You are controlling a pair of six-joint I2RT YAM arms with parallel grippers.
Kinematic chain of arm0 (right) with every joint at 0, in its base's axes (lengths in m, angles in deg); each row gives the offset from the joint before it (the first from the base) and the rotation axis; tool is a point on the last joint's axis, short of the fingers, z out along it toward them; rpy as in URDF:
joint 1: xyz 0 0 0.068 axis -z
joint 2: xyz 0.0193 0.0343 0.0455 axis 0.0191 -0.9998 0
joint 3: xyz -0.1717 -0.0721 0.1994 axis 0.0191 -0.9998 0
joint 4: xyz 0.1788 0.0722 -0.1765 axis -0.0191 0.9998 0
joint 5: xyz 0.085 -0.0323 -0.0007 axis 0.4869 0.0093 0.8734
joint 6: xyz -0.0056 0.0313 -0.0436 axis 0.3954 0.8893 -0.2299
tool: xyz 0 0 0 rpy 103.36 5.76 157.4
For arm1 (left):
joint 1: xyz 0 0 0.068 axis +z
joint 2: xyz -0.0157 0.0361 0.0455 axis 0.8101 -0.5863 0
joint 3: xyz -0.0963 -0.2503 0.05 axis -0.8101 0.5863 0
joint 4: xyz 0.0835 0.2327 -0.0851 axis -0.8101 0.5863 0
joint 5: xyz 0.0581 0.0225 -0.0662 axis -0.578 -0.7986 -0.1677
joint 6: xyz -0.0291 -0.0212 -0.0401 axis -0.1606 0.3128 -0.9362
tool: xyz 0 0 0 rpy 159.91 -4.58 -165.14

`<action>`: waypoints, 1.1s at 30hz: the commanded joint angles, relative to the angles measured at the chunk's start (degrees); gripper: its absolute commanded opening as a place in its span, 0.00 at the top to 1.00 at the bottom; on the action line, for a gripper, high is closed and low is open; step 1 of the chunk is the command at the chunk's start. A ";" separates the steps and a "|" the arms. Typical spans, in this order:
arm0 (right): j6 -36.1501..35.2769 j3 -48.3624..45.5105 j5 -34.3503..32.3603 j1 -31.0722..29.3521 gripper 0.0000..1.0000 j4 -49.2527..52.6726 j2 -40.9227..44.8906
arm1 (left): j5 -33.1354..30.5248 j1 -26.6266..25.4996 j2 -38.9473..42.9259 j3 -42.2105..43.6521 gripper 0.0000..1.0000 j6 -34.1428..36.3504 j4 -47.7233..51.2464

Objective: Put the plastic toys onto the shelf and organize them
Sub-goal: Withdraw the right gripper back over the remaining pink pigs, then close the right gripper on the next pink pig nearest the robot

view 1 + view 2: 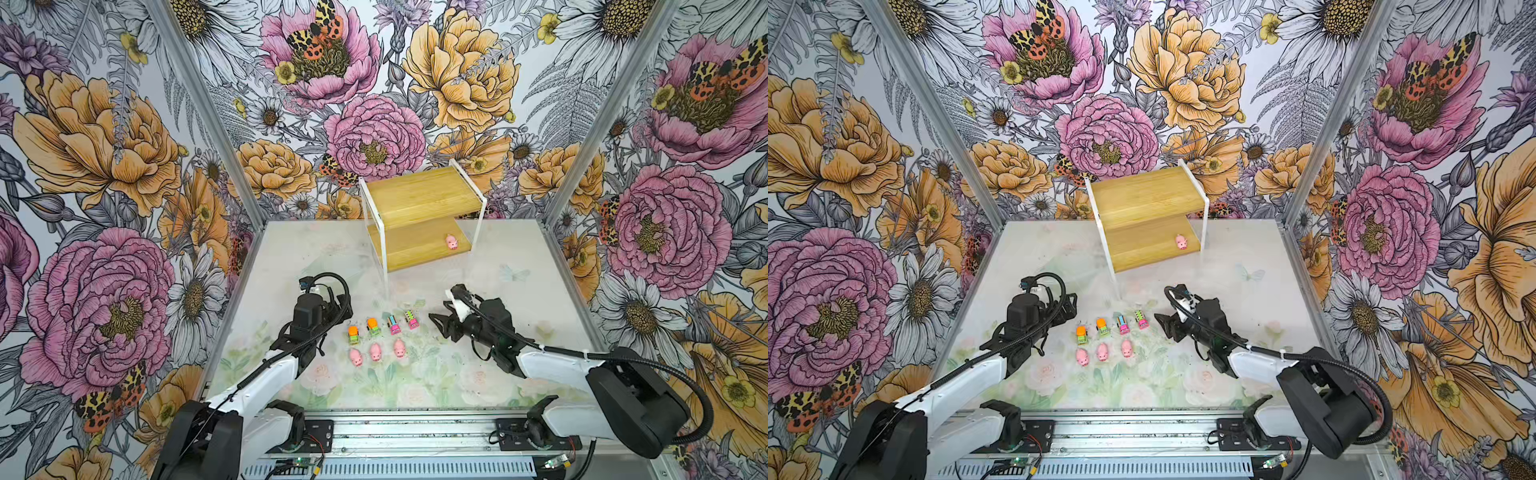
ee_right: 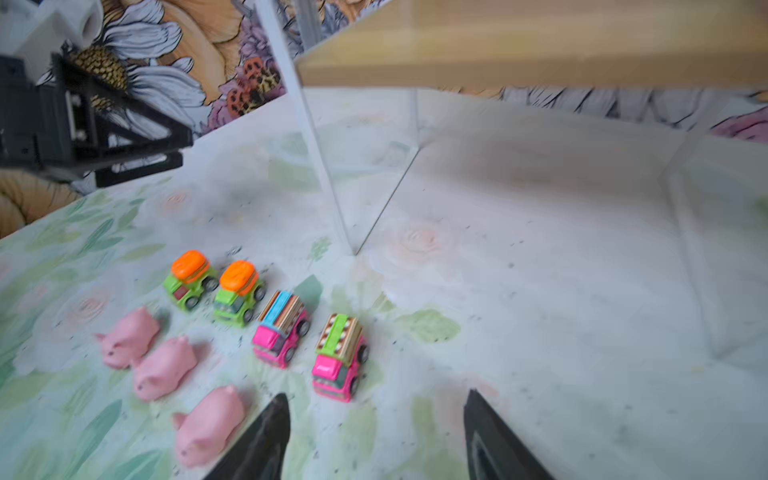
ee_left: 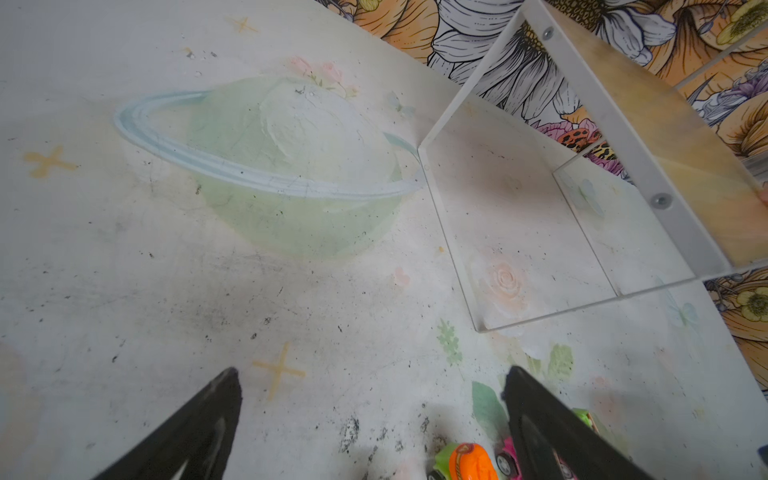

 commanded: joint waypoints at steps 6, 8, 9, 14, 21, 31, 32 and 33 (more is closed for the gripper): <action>6.12 -1.14 -5.83 -10.44 0.35 -7.66 -3.03 | 1.76 0.34 1.52 -0.22 0.01 -0.11 1.82; 6.78 -0.67 -6.94 -13.10 0.35 -6.89 -3.38 | 1.96 0.34 1.94 0.17 0.01 -0.03 2.35; 6.83 -0.30 -8.14 -14.28 0.35 -5.72 -3.63 | 2.18 0.38 2.20 0.43 0.01 0.02 2.33; 7.33 0.70 -12.90 -19.27 0.33 -2.80 -5.43 | 3.28 0.50 3.02 0.93 0.01 0.40 2.88; 7.07 3.45 -16.48 -22.32 0.32 -2.96 -11.17 | 3.72 0.83 2.82 0.05 0.01 1.77 4.29; 5.48 11.07 -14.17 -22.41 0.32 2.16 -18.25 | 3.70 0.94 4.97 0.35 0.01 1.17 5.87; 5.34 11.65 -13.94 -22.42 0.32 2.67 -18.85 | 3.51 0.93 5.30 0.40 0.01 1.26 6.20; 5.24 12.13 -13.60 -22.30 0.32 3.05 -19.41 | 3.36 1.02 5.64 0.61 0.01 1.24 6.31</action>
